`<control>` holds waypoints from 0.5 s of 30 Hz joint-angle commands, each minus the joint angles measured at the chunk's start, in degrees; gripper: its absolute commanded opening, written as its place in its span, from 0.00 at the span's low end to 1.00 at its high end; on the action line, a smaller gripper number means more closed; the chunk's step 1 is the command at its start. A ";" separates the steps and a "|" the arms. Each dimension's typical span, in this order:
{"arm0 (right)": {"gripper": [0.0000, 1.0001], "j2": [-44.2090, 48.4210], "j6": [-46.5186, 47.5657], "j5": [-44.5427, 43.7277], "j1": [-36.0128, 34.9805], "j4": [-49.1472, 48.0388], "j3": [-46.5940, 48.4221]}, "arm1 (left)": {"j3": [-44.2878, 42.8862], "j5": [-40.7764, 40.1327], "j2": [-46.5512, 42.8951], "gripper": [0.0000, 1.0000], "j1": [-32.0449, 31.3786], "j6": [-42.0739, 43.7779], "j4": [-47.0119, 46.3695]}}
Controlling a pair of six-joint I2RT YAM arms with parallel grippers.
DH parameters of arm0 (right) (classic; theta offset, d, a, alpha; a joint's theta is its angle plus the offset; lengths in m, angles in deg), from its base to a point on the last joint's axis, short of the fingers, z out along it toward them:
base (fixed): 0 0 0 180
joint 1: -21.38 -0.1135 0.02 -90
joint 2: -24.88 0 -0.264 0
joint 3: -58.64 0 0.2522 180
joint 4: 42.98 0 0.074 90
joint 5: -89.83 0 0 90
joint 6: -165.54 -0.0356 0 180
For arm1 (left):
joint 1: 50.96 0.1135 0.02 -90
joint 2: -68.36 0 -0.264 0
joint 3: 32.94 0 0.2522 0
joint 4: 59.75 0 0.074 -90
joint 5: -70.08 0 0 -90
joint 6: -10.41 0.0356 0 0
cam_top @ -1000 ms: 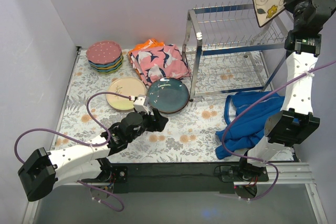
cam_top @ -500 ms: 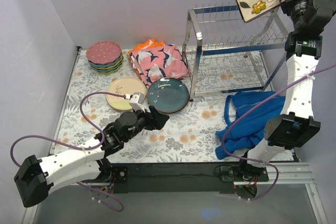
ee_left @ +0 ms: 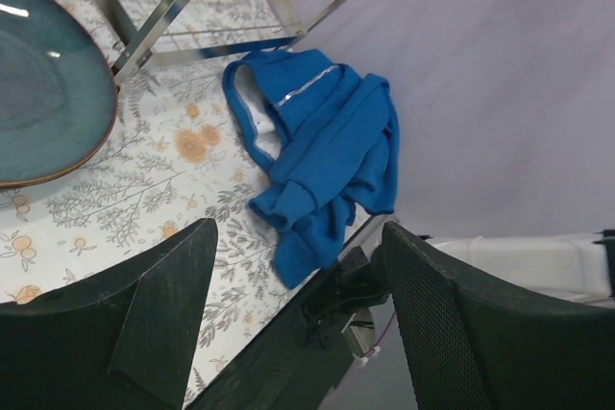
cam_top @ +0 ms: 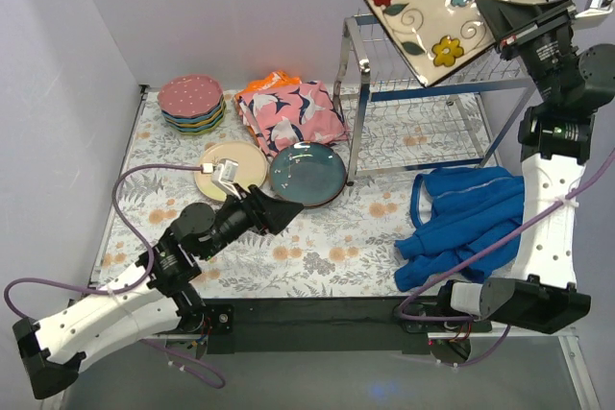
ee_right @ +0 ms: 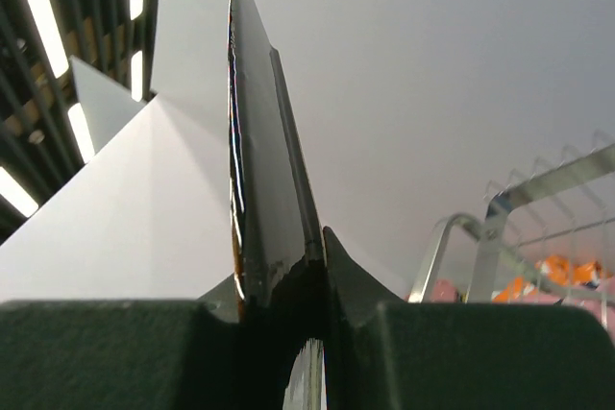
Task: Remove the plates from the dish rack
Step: Place the plate at the center of the board.
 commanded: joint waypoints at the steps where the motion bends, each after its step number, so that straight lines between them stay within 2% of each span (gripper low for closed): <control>1: 0.01 7.87 -10.43 7.17 -0.39 -16.13 -2.91 | -5.09 -0.08 -4.71 0.68 -0.07 0.09 7.21; 6: 0.01 14.36 -16.14 12.36 -0.39 -18.95 -9.76 | -9.40 -1.84 -7.17 0.68 -0.07 1.75 14.16; 7: 0.01 15.60 -16.94 13.15 -0.39 -19.30 -13.51 | -10.28 -1.84 -7.96 0.68 0.02 2.11 15.39; 11: 0.01 21.31 -18.44 18.25 -0.57 -21.58 -21.27 | -19.22 -1.75 -9.11 0.68 0.02 4.92 25.29; 15: 0.01 26.93 -16.42 22.38 -4.51 -21.85 -26.90 | -26.88 -2.01 -8.23 0.67 -0.07 6.77 32.70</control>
